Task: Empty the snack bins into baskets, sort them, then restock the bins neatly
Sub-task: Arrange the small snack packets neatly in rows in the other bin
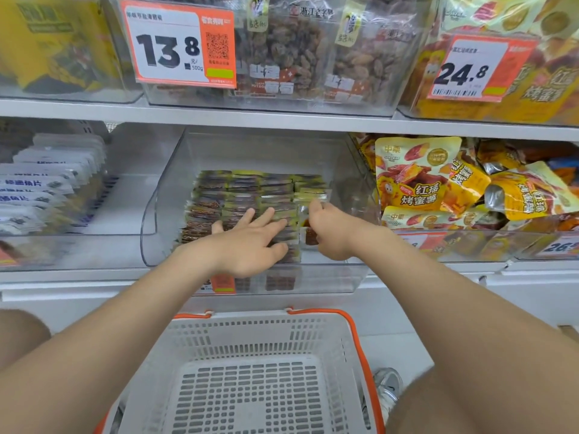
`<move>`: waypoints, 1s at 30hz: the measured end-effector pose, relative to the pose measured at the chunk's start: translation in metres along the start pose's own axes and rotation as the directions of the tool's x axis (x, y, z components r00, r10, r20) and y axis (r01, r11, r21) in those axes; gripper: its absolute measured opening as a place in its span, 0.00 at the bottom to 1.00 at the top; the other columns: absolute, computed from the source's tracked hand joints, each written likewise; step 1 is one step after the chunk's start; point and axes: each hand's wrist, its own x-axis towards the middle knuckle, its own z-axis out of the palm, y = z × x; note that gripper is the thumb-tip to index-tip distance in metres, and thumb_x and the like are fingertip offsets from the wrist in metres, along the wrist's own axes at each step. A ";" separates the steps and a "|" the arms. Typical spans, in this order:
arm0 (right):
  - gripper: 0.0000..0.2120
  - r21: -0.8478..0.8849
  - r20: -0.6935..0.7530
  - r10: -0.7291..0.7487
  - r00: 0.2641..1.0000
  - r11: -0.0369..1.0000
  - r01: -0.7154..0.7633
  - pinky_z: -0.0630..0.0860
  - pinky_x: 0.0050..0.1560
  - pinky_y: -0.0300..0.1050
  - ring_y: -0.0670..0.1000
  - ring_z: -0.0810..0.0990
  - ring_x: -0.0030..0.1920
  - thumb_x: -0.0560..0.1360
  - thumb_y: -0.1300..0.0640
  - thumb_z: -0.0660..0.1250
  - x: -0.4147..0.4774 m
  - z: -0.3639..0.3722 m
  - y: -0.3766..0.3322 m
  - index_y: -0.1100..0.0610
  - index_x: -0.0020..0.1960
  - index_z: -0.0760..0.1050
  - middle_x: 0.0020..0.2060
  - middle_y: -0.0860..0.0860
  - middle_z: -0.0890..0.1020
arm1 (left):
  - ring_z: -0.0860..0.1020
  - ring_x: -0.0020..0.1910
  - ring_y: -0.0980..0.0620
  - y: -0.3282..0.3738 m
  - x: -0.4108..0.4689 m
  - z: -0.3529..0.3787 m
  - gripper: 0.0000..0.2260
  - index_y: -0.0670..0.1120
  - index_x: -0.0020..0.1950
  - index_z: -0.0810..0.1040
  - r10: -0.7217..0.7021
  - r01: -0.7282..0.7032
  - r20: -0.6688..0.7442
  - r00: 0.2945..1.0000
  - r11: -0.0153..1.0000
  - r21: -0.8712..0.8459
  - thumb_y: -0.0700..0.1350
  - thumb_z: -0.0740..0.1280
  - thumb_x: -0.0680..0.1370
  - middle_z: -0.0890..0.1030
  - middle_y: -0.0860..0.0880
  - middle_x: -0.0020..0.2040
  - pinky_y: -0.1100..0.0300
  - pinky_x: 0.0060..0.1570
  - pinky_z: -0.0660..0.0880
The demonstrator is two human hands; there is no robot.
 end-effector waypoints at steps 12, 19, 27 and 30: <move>0.31 -0.288 -0.139 0.097 0.985 0.948 -0.134 0.66 0.68 0.60 0.70 0.63 0.70 0.79 0.63 0.63 0.013 0.021 -0.007 0.71 0.77 0.54 0.71 0.67 0.61 | 0.40 0.84 0.47 0.000 0.003 -0.001 0.29 0.62 0.84 0.50 0.046 -0.051 -0.074 0.996 0.997 -0.065 0.58 0.57 0.85 0.42 0.56 0.85 0.33 0.78 0.44; 0.39 0.168 -0.004 0.178 0.984 0.970 -0.175 0.68 0.73 0.61 0.72 0.65 0.75 0.84 0.61 0.61 0.023 0.023 0.001 0.66 0.82 0.36 0.79 0.72 0.46 | 0.37 0.84 0.48 -0.001 0.007 0.001 0.30 0.62 0.84 0.46 0.059 -0.063 -0.054 0.997 0.996 -0.068 0.59 0.56 0.85 0.39 0.58 0.85 0.33 0.79 0.42; 0.24 0.528 -0.237 0.354 0.905 0.828 -0.186 0.77 0.50 0.51 0.63 0.77 0.62 0.73 0.61 0.77 0.016 0.011 -0.001 0.60 0.63 0.68 0.60 0.61 0.76 | 0.47 0.84 0.43 0.016 0.036 -0.007 0.29 0.62 0.84 0.52 0.122 -0.123 -0.153 0.981 0.992 0.006 0.60 0.59 0.84 0.47 0.58 0.85 0.29 0.76 0.50; 0.40 0.538 -0.286 0.325 0.901 0.833 -0.130 0.75 0.55 0.52 0.63 0.73 0.67 0.72 0.64 0.77 0.014 0.014 0.000 0.56 0.79 0.61 0.64 0.61 0.76 | 0.57 0.79 0.39 0.023 0.050 -0.006 0.32 0.61 0.82 0.59 0.086 -0.077 -0.225 0.971 0.996 0.050 0.61 0.65 0.80 0.57 0.54 0.83 0.34 0.67 0.59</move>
